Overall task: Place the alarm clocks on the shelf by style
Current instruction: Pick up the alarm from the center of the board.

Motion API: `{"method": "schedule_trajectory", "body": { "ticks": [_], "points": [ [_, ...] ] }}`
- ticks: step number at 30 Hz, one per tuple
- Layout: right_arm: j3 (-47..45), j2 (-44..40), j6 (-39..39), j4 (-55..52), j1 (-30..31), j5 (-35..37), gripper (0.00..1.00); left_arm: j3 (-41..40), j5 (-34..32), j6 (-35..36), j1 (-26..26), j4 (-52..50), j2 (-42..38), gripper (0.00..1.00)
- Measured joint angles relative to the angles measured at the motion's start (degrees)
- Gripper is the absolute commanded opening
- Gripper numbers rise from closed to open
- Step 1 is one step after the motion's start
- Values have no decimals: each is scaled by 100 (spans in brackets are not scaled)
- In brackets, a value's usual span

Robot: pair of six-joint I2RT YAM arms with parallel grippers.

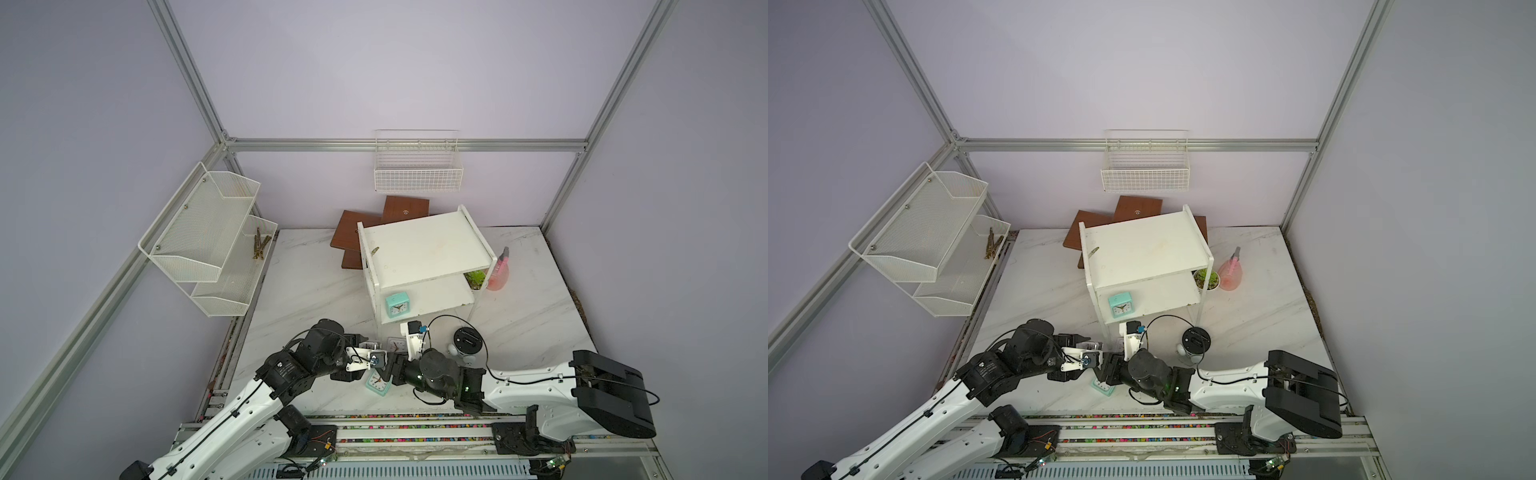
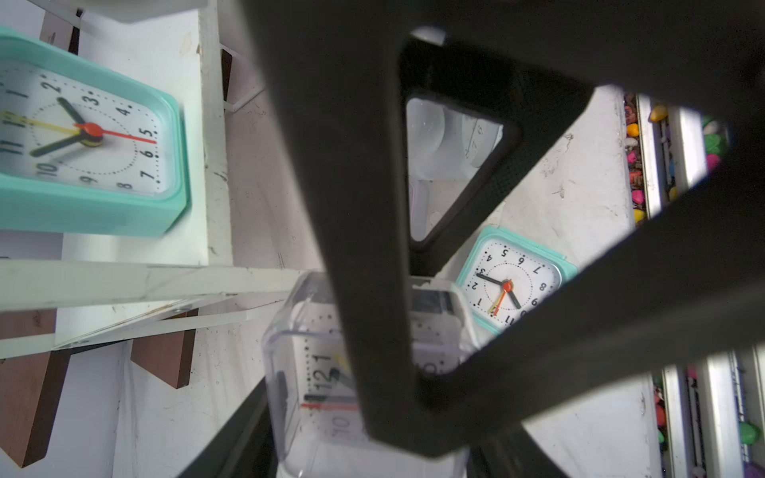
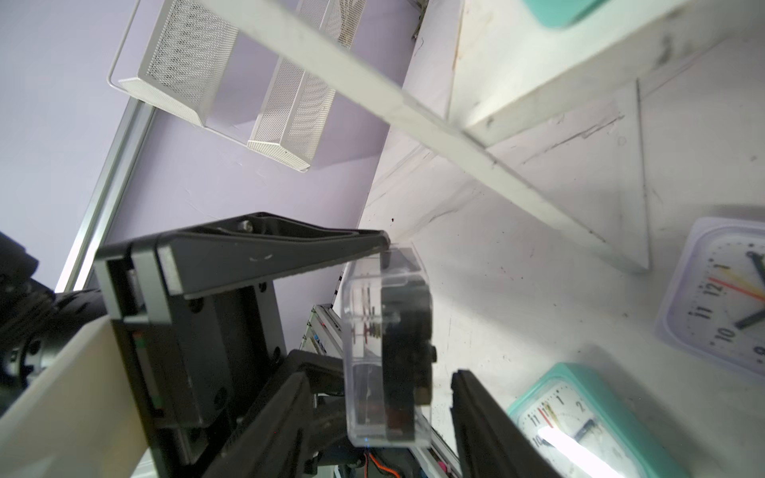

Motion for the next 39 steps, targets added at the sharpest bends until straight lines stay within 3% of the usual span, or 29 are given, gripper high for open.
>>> {"method": "schedule_trajectory", "body": {
  "ticks": [18, 26, 34, 39],
  "points": [
    [114, 157, -136, 35, 0, 203, 43, -15, 2, -109, -7, 0, -181, 40],
    [101, 153, -192, 107, 9, 232, 37, -22, 2, -197, -7, -4, -201, 56],
    [-247, -109, -551, 166, 13, 234, 33, -72, -7, -341, -33, -11, -258, 97],
    [-872, -634, -1163, 455, 0, 181, 33, -72, 17, -623, -31, -61, -437, 100]
  ]
}}
